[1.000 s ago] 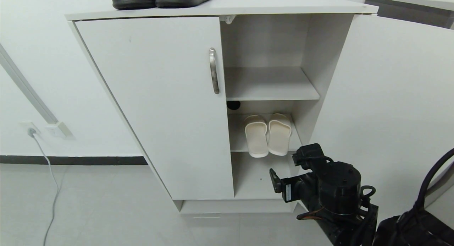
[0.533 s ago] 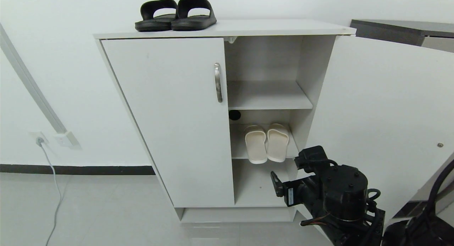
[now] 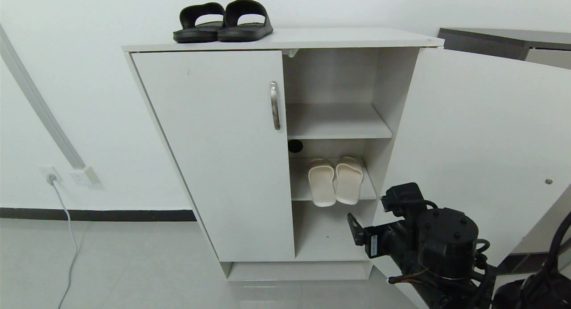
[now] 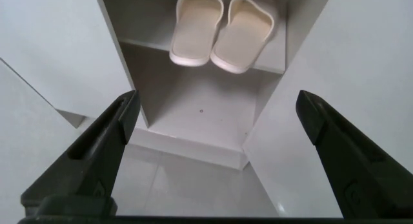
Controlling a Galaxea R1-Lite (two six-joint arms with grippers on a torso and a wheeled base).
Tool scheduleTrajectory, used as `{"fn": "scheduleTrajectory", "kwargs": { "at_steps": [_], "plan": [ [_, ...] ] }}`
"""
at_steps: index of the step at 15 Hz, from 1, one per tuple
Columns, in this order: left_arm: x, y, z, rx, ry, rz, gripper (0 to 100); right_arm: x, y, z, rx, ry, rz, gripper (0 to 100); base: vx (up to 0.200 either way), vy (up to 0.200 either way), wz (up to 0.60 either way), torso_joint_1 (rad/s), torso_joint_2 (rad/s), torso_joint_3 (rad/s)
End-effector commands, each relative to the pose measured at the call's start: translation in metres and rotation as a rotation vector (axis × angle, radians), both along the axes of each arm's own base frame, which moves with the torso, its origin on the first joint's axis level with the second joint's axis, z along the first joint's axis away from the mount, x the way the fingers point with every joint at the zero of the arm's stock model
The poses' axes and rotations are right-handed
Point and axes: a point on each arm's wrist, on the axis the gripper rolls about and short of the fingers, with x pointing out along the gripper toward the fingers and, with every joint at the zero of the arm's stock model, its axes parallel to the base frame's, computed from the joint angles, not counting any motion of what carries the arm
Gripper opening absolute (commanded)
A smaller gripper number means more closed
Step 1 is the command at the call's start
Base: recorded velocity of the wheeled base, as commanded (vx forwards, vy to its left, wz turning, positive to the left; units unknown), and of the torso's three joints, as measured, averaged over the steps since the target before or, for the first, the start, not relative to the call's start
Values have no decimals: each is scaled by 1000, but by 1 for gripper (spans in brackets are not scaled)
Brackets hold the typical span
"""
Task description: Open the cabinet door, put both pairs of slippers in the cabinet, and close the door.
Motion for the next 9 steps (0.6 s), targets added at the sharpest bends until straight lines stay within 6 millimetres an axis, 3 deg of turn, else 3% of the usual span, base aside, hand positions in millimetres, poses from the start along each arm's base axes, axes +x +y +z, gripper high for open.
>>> {"fn": "scheduleTrajectory", "kwargs": {
  "at_steps": [1, 4, 9],
  "plan": [
    [0, 0, 0, -1, 2, 0, 0, -2, -2, -3, -14, 5, 4, 100, 0, 0, 0, 0, 0, 0],
    [0, 0, 0, -1, 2, 0, 0, -4, -2, -6, -38, 13, 12, 100, 0, 0, 0, 0, 0, 0],
    [0, 0, 0, -1, 2, 0, 0, -5, -2, -7, -43, 17, 15, 100, 0, 200, 0, 7, -1, 4]
  ]
}}
